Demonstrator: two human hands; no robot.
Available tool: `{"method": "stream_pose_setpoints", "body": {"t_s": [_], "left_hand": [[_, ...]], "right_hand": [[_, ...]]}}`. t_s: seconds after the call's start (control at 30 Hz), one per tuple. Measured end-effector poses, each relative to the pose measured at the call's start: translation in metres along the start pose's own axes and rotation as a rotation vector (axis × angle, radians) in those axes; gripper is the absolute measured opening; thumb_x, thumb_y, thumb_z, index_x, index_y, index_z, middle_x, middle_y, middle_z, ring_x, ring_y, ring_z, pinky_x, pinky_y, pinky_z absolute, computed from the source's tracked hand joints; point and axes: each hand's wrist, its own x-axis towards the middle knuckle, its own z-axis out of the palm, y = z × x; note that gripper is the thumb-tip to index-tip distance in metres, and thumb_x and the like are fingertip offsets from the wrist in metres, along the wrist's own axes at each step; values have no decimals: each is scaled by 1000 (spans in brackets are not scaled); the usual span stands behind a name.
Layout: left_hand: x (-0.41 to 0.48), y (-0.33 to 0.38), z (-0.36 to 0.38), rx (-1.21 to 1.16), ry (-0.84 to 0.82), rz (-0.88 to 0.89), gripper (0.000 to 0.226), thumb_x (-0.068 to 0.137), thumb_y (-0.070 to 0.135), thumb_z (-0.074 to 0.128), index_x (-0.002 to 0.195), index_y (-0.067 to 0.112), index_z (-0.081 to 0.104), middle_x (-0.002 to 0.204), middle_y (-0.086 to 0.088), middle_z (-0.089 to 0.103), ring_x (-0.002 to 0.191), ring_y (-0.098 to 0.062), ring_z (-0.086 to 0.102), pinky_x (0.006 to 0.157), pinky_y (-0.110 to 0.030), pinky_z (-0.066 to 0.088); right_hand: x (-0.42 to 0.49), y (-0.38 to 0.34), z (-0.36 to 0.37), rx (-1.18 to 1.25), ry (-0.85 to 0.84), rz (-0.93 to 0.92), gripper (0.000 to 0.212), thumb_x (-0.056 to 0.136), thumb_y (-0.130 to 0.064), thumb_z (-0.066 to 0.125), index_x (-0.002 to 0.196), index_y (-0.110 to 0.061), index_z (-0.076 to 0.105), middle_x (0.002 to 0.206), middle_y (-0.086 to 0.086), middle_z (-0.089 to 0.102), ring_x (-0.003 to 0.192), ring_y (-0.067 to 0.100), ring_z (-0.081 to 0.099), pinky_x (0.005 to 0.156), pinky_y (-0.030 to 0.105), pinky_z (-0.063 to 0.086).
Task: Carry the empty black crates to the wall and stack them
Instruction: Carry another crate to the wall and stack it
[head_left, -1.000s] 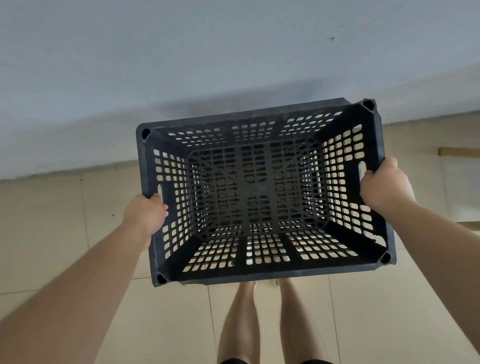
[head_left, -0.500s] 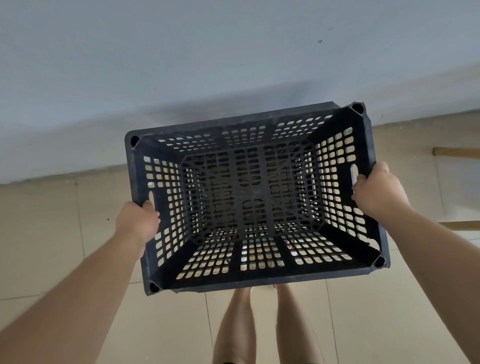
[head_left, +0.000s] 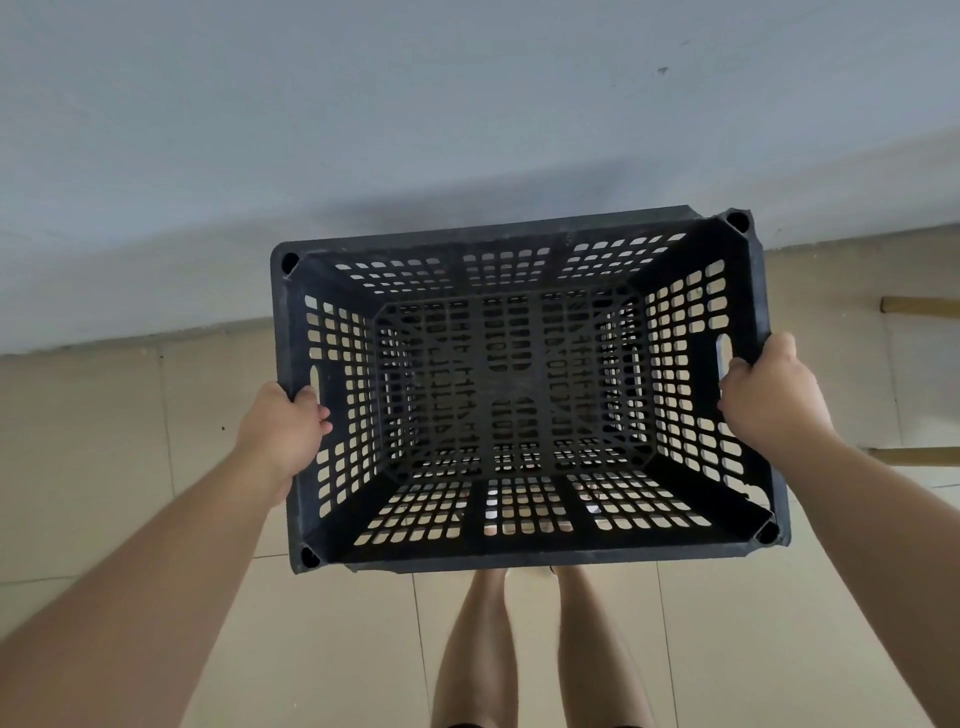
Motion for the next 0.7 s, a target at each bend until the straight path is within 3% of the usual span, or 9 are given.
{"method": "stream_pose_setpoints", "body": {"t_s": [0.1,0.43,0.57,0.63,0.7], "left_hand": [[-3,-8,2,21,36,31,29,109,30,40,127,9,49,102,-5,64,86,-17,65,75,-34,47],[-4,-3,7,-35,55,-23,28,108,28,41,128,9,49,107,-8,63,97,-24,64,86,-40,47],[-4,-1,9,-29,62,-38,24,109,27,41,123,10,47,107,-9,64,98,-24,64,83,-38,48],[-5,1,8,21,70,-41,23,108,27,41,122,10,46,111,-10,65,101,-28,65,87,-42,51],[-7,5,8,107,88,-39,32,105,26,44,132,9,45,123,-15,62,108,-36,63,94,-50,52]], "right_hand": [[3,-6,-1,5,-14,16,11,102,-17,42,108,-9,36,97,20,56,86,39,61,62,40,49],[4,-14,-6,-38,37,-74,10,103,-14,39,106,-8,32,92,19,49,81,36,50,63,37,39],[6,-12,-8,-41,37,-98,10,103,-14,40,106,-9,32,92,18,50,79,36,51,60,36,39],[8,-12,-8,-46,25,-83,11,103,-14,40,106,-9,31,93,19,50,81,36,52,57,34,38],[6,-17,-10,-49,-4,-35,19,102,-17,44,114,-9,32,101,21,51,90,39,55,64,38,43]]}}
